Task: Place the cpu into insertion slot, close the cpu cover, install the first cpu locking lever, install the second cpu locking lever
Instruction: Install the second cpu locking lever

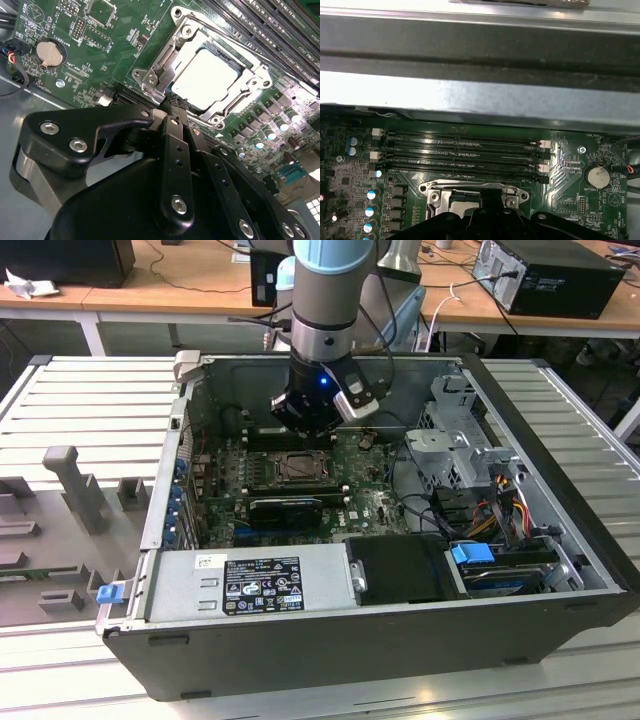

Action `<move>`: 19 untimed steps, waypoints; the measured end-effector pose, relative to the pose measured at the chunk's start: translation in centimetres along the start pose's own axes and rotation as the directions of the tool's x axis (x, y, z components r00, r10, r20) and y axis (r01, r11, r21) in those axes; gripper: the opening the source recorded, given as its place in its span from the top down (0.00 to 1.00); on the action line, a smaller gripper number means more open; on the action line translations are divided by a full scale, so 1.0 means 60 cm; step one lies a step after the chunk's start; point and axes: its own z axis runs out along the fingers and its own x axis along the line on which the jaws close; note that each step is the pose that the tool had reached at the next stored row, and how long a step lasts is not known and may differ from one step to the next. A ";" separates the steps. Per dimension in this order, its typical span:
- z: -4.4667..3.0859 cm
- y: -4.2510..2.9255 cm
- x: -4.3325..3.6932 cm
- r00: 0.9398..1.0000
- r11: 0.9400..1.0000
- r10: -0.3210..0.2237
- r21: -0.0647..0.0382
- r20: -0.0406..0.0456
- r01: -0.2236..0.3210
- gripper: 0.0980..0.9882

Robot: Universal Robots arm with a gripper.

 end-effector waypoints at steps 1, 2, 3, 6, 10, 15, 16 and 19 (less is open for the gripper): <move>-0.001 0.000 0.000 1.000 1.000 0.000 0.000 0.000 0.000 0.99; -0.002 0.000 0.000 1.000 1.000 0.000 0.000 0.000 0.000 0.99; -0.005 0.000 0.000 1.000 1.000 0.000 0.000 0.000 0.000 0.99; -0.007 -0.001 0.000 1.000 1.000 0.000 0.000 0.000 0.000 0.99; -0.007 -0.006 0.000 1.000 1.000 0.000 0.000 0.000 0.000 0.99; -0.008 -0.011 0.001 1.000 1.000 0.000 0.000 0.000 0.000 0.99; -0.009 -0.011 0.001 1.000 1.000 0.000 0.000 0.000 0.000 0.99; -0.013 -0.011 0.001 1.000 1.000 0.000 0.000 0.000 0.000 0.99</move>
